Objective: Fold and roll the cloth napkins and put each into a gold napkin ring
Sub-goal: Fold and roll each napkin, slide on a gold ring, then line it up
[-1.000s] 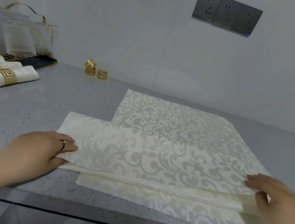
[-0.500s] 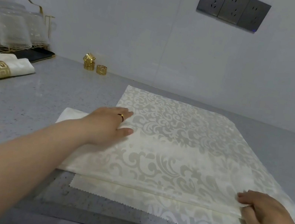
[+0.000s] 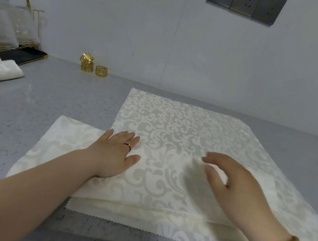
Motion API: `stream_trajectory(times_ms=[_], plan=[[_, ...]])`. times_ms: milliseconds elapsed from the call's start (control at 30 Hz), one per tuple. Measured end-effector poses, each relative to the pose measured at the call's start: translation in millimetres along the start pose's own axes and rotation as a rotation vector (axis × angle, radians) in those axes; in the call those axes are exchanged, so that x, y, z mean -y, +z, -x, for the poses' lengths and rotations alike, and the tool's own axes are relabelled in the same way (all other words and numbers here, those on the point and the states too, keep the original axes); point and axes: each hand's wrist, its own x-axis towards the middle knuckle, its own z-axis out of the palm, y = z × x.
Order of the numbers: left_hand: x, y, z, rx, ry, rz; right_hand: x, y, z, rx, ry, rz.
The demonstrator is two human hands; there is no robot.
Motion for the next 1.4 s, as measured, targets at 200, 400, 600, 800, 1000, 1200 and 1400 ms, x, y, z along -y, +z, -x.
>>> stream_trajectory(times_ms=[200, 400, 600, 800, 1000, 1200, 1400], plan=[[1.6, 3.5, 2.1, -0.063, -0.006, 0.021, 59.9, 77.9, -62.1, 0.361, 0.037, -0.096], [11.7, 3.2, 1.8, -0.074, -0.039, 0.039, 46.4, 97.7, -51.6, 0.488, 0.044, 0.112], [43.6, -1.6, 5.8, -0.076, -0.132, 0.066, 49.7, 94.2, -49.6, 0.512, 0.042, 0.109], [97.1, -17.1, 23.4, -0.204, -0.336, 0.278, 50.5, 93.5, -50.2, 0.531, 0.048, 0.106], [109.1, -36.9, 41.1, -0.304, -0.403, 0.839, 52.4, 91.8, -49.8, 0.516, 0.060, 0.088], [105.1, -37.2, 54.4, -0.277, -0.523, 1.184, 53.6, 91.6, -49.7, 0.488, 0.058, 0.081], [111.3, -37.5, 77.7, -0.005, -0.529, 1.053, 57.8, 89.0, -48.3, 0.450, 0.030, 0.086]])
